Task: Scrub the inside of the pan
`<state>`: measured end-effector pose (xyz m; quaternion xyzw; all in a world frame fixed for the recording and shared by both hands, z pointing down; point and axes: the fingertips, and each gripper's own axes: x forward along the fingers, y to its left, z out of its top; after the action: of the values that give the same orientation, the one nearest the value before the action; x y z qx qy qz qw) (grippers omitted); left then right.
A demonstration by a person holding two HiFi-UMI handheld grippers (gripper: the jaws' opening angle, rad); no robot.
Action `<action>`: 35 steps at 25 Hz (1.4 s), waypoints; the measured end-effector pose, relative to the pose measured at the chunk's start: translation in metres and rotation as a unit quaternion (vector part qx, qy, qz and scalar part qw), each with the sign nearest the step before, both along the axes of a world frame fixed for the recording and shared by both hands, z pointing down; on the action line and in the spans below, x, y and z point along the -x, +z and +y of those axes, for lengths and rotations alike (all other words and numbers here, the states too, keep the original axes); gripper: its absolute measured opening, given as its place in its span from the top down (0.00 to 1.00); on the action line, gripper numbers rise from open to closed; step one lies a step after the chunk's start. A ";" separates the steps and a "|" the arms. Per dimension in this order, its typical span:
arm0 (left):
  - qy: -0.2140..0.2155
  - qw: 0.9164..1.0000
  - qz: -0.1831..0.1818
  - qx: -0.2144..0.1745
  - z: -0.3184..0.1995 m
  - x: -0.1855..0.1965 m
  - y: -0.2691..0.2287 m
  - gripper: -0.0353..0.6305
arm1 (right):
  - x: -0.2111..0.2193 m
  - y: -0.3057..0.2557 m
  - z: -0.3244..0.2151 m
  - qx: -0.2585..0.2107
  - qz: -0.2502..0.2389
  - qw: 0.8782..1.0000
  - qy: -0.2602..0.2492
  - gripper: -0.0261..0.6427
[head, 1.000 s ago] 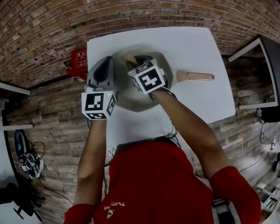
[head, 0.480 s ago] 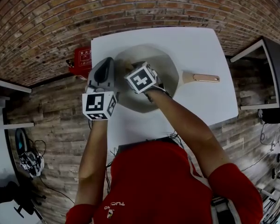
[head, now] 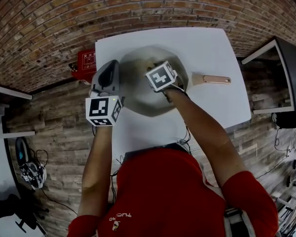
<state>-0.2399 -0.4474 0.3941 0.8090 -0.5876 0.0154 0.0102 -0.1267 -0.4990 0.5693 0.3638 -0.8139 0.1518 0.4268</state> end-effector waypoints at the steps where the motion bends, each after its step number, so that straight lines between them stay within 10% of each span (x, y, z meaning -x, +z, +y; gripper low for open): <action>1: 0.000 1.000 0.000 0.000 0.001 0.000 0.000 0.93 | -0.006 -0.001 -0.001 -0.001 0.002 1.000 0.006 0.83; 21: -0.009 1.000 -0.004 0.000 0.026 0.002 -0.004 0.93 | 0.056 -0.024 0.066 0.005 -0.046 0.998 -0.052 0.83; 35: -0.018 1.000 -0.009 0.006 0.046 0.002 0.001 0.93 | -0.026 -0.021 0.049 -0.010 0.003 1.000 -0.007 0.83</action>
<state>-0.2415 -0.4016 0.3952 0.7981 -0.6019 0.0262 0.0103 -0.1009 -0.4496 0.5481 0.3627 -0.8165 0.1394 0.4271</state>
